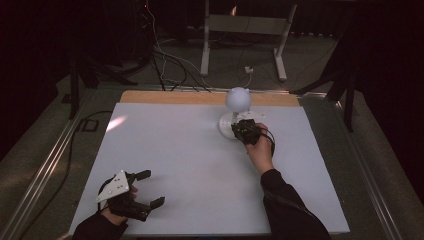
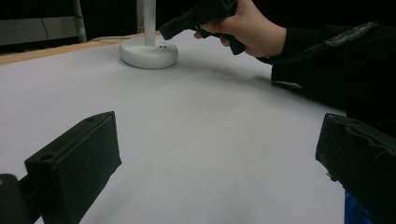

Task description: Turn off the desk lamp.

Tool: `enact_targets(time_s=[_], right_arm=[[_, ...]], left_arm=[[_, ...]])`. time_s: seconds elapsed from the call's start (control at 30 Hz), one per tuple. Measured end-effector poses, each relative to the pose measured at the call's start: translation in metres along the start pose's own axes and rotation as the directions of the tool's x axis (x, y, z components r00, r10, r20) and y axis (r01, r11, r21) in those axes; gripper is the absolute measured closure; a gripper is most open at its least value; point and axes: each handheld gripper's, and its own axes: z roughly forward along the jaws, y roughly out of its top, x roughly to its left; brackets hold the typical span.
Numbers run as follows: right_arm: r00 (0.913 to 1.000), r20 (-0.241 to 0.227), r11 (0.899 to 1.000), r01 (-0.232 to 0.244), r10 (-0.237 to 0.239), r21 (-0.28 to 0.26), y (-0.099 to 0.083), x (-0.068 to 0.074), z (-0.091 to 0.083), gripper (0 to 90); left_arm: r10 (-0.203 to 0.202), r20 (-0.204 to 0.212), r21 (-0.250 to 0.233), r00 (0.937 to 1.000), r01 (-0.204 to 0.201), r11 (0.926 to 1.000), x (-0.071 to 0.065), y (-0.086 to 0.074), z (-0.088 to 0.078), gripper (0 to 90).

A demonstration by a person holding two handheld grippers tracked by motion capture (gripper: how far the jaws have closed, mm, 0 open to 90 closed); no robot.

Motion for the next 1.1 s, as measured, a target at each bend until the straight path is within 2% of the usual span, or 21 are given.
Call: enact_targets(time_s=[0.13, 0.3, 0.47, 0.5, 0.6, 0.63, 0.7, 0.73, 0.9, 0.97, 1.0, 1.07, 1.1], right_arm=[[0.9985, -0.054, 1.0, 0.005, -0.005, 0.011, -0.001, -0.002, -0.006, 77.8], [0.9971, -0.074, 1.0, 0.017, -0.016, 0.002, -0.002, 0.0, -0.014, 67.8], [0.9935, -0.113, 1.0, 0.005, -0.005, -0.001, 0.0, 0.001, -0.02, 34.6], [0.9942, -0.108, 1.0, 0.004, -0.005, -0.005, 0.0, 0.002, -0.022, 30.9], [0.9904, -0.138, 1.0, 0.004, -0.005, -0.008, 0.001, 0.002, -0.024, 16.6], [0.9887, -0.15, 1.0, 0.006, -0.006, -0.006, 0.001, 0.002, -0.025, 12.0], [0.9797, -0.2, 1.0, 0.014, -0.015, -0.007, 0.0, 0.001, -0.027, 2.6], [0.9761, -0.217, 1.0, 0.013, -0.015, -0.01, 0.0, 0.001, -0.029, 0.3], [0.9586, -0.282, 0.999, 0.035, -0.042, -0.028, -0.001, 0.001, -0.036, 0.0], [0.958, -0.275, 0.995, 0.062, -0.083, -0.081, -0.003, 0.001, -0.04, 0.0], [0.9529, -0.29, 0.992, 0.061, -0.09, -0.106, -0.004, 0.0, -0.043, 0.0], [0.9505, -0.298, 0.991, 0.054, -0.089, -0.125, -0.005, -0.003, -0.048, 0.0], [0.9529, -0.289, 0.99, 0.058, -0.093, -0.128, -0.006, -0.004, -0.051, 0.0]], left_arm=[[0.0, 0.001, 0.0, 1.0, 0.0, 1.0, 0.0, 0.0, 0.0, 0.5], [0.0, 0.0, 0.0, 1.0, 0.0, 1.0, 0.0, 0.0, 0.0, 0.5], [0.0, 0.001, 0.001, 1.0, 0.0, 1.0, 0.0, 0.0, 0.001, 0.5], [0.001, 0.002, 0.002, 1.0, -0.001, 1.0, 0.0, 0.0, 0.0, 0.5], [0.0, 0.001, 0.0, 1.0, 0.0, 1.0, 0.0, 0.0, 0.0, 0.5], [0.0, 0.001, 0.0, 1.0, 0.0, 1.0, 0.0, 0.0, 0.0, 0.5], [0.001, 0.001, -0.002, 1.0, -0.001, 1.0, 0.0, 0.0, 0.0, 0.5], [0.002, 0.0, 0.0, 1.0, -0.002, 1.0, 0.0, 0.0, 0.0, 0.5], [0.001, 0.001, 0.0, 1.0, -0.001, 1.0, 0.0, 0.0, 0.0, 0.5], [0.001, 0.001, -0.001, 1.0, -0.001, 1.0, 0.0, 0.0, 0.0, 0.5], [0.001, 0.001, -0.001, 1.0, -0.001, 1.0, 0.0, 0.0, 0.0, 0.5], [0.001, 0.0, 0.0, 1.0, -0.001, 1.0, 0.0, 0.0, 0.0, 0.5], [0.001, 0.001, 0.0, 1.0, -0.001, 1.0, 0.0, 0.0, 0.0, 0.5]])
